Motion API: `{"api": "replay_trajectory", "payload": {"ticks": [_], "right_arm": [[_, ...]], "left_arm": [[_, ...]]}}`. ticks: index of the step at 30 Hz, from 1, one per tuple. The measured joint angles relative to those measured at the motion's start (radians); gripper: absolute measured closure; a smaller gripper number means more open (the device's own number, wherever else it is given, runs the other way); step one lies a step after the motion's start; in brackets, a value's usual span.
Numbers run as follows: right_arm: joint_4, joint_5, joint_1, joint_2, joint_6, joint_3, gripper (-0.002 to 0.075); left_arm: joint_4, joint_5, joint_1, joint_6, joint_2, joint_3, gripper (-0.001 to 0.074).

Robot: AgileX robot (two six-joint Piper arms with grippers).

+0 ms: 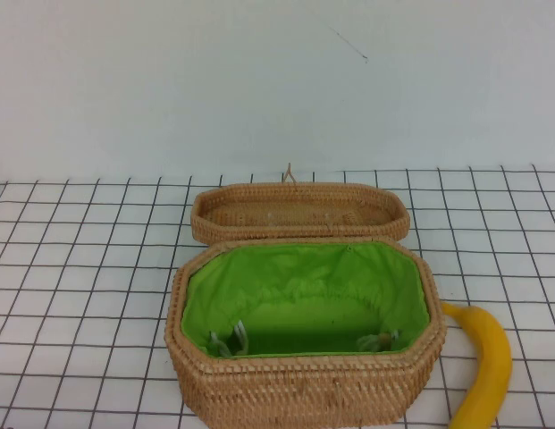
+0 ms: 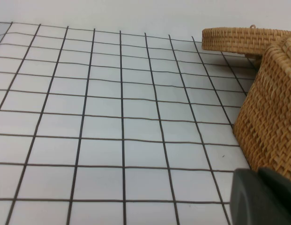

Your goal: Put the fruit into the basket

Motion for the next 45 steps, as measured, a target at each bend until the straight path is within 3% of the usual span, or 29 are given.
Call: {"api": "replay_trajectory", "payload": {"ticks": [5,11,20,36,45], "right_arm": [[0.005,-0.016,0.0,0.0,0.006,0.0,0.0729],[0.021,-0.169,0.0,0.0,-0.028,0.0,0.0729],[-0.03,-0.025,0.0,0.0,-0.058,0.002,0.0729],[0.004,-0.033,0.0,0.0,-0.05,0.002,0.0729],[0.108,-0.16,0.0,0.0,-0.028,0.002,0.0729]], "left_arm": [[0.0,0.0,0.0,0.0,0.0,0.0,0.0738],[0.0,0.0,0.0,0.0,0.0,0.0,0.0738],[0.0,0.0,0.0,0.0,0.0,0.0,0.0738],[0.0,-0.015,0.0,0.0,0.0,0.0,0.0738],[0.0,-0.015,0.0,0.0,0.0,0.0,0.0738]]}}
